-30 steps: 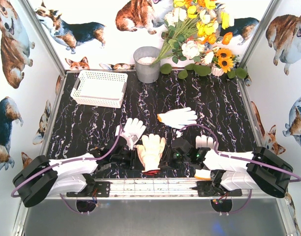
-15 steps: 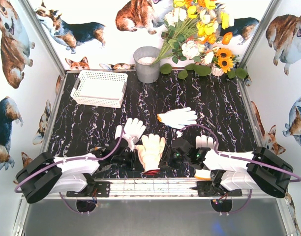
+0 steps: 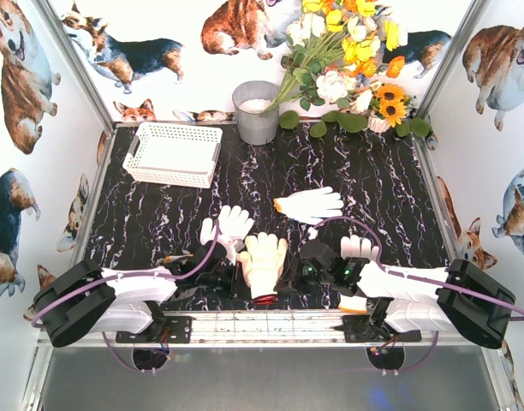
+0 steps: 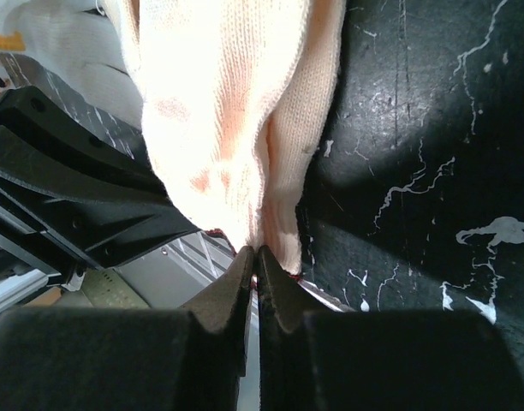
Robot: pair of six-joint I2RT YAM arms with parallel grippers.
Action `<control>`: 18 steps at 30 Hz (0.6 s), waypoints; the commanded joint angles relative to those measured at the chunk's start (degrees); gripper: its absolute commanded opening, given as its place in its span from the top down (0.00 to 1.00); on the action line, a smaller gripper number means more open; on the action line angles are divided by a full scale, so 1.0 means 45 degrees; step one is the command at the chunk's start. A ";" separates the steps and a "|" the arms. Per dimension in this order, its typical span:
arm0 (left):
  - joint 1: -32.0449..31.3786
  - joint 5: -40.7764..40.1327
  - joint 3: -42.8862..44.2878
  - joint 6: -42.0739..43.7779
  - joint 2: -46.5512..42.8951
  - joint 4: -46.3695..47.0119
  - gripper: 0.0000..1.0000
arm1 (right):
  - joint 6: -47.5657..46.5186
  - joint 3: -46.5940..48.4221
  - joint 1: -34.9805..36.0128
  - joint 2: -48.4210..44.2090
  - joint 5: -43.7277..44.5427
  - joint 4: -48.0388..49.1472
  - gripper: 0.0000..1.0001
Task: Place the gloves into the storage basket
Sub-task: Adjust the glove at the center of the board.
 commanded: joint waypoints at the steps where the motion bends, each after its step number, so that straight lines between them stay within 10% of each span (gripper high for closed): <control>1: -0.0163 0.0016 -0.0066 -0.0153 0.0265 0.0810 0.96 | 0.0414 -0.0235 0.0145 -0.0438 0.0302 0.0235 0.98; 18: -0.0629 -0.0037 0.0277 -0.0384 0.1005 0.1427 0.98 | 0.0506 -0.0359 0.0396 -0.1223 0.1329 -0.1456 0.98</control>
